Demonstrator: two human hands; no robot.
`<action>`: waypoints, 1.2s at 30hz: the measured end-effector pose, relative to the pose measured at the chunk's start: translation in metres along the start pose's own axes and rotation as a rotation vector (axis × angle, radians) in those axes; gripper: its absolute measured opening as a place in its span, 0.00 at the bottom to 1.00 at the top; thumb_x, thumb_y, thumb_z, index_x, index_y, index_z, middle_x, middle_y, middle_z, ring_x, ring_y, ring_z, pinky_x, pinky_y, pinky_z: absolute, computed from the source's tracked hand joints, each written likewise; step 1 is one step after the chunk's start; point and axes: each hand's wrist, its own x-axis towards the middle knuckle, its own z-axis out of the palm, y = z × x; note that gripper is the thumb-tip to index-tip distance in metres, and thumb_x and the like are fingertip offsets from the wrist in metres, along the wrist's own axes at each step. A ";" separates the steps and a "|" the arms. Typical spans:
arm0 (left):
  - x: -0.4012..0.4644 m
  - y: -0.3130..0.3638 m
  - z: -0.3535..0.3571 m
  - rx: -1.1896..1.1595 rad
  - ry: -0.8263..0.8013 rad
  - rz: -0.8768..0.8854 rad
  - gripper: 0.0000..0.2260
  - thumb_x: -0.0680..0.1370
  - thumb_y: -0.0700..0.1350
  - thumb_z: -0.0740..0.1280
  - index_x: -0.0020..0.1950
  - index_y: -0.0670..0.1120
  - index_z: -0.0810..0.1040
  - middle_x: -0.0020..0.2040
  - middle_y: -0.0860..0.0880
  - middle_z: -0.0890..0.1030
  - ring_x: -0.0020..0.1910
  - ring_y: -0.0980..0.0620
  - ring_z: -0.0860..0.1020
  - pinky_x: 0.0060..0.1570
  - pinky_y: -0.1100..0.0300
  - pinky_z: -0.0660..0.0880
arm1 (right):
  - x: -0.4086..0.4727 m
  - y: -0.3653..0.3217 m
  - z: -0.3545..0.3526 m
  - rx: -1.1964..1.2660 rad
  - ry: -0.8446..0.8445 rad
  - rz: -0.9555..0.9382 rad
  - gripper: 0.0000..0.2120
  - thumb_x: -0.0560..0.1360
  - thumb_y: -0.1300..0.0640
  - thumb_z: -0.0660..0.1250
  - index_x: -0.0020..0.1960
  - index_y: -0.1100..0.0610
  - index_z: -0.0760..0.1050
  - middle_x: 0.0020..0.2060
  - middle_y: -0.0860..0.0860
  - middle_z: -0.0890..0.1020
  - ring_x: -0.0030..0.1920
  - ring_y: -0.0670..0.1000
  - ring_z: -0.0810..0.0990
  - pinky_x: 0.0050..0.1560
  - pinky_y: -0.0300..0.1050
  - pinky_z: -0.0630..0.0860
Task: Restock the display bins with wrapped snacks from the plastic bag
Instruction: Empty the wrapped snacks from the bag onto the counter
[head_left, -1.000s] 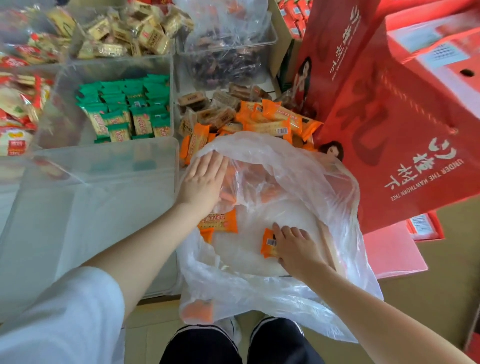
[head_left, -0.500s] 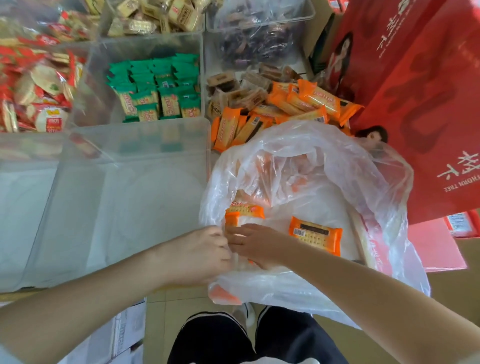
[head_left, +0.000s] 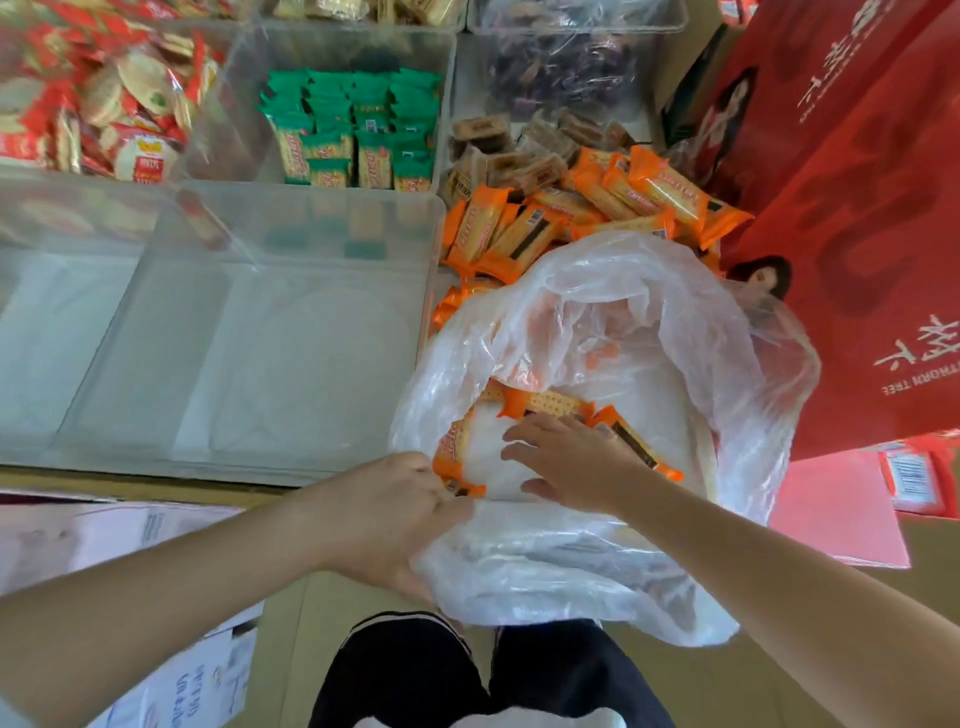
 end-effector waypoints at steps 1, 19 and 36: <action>-0.001 0.004 0.005 0.084 -0.031 -0.042 0.30 0.65 0.63 0.64 0.59 0.43 0.74 0.36 0.52 0.79 0.39 0.51 0.76 0.48 0.61 0.73 | 0.005 -0.005 -0.002 0.107 -0.026 0.013 0.22 0.79 0.49 0.60 0.72 0.50 0.63 0.72 0.47 0.63 0.73 0.50 0.59 0.69 0.46 0.61; -0.001 0.035 0.047 0.184 0.410 -0.275 0.08 0.63 0.34 0.60 0.30 0.45 0.76 0.35 0.50 0.78 0.40 0.48 0.71 0.46 0.57 0.67 | 0.025 -0.033 0.004 -0.041 0.022 -0.105 0.30 0.71 0.40 0.66 0.69 0.49 0.64 0.64 0.50 0.68 0.63 0.54 0.68 0.62 0.48 0.63; 0.117 0.026 0.046 -0.728 0.171 -1.131 0.27 0.76 0.42 0.60 0.74 0.52 0.56 0.55 0.46 0.77 0.51 0.45 0.77 0.43 0.57 0.71 | -0.054 0.028 0.032 0.349 0.180 0.796 0.22 0.71 0.49 0.68 0.59 0.57 0.65 0.52 0.54 0.76 0.50 0.56 0.77 0.43 0.46 0.70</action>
